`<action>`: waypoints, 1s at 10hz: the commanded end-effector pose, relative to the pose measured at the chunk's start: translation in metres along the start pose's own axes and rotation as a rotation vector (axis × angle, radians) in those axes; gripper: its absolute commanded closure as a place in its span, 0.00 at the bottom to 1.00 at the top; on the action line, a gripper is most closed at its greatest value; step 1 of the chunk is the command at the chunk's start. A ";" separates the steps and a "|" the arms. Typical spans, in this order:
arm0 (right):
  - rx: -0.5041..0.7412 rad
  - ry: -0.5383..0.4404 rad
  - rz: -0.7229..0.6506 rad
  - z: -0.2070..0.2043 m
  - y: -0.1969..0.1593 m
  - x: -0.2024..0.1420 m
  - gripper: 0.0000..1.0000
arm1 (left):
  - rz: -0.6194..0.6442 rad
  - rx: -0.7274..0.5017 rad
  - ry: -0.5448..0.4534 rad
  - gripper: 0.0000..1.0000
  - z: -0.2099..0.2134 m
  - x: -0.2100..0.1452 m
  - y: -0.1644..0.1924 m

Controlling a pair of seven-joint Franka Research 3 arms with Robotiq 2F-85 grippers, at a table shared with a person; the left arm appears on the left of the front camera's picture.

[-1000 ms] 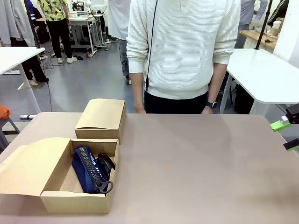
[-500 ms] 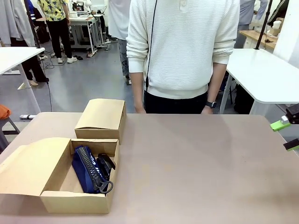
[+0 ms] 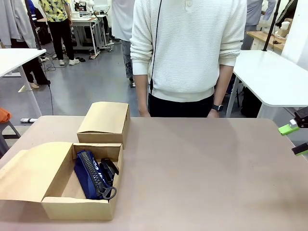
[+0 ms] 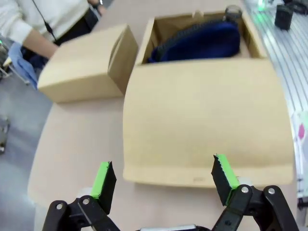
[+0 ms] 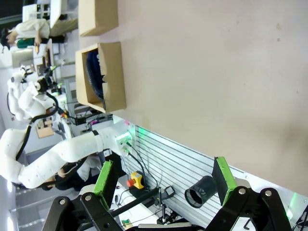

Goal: Place items inside the box.
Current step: Close the lid of the Mailer Box closest to the robot.

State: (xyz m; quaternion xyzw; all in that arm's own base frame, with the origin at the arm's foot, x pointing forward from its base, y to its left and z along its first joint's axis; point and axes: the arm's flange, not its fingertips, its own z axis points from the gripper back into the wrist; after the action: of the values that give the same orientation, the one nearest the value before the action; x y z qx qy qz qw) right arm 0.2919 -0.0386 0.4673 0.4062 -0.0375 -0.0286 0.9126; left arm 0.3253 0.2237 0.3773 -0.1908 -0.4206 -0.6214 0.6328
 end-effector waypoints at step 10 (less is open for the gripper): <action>0.022 -0.004 0.024 0.000 -0.001 0.001 0.00 | 0.103 0.060 0.295 0.00 -0.034 -0.114 0.023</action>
State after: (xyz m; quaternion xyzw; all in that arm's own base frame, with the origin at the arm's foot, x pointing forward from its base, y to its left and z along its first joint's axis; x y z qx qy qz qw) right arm 0.2920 -0.0386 0.4672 0.4062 -0.0374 -0.0285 0.9126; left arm 0.3697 0.2693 0.2930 -0.1066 -0.3151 -0.5895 0.7361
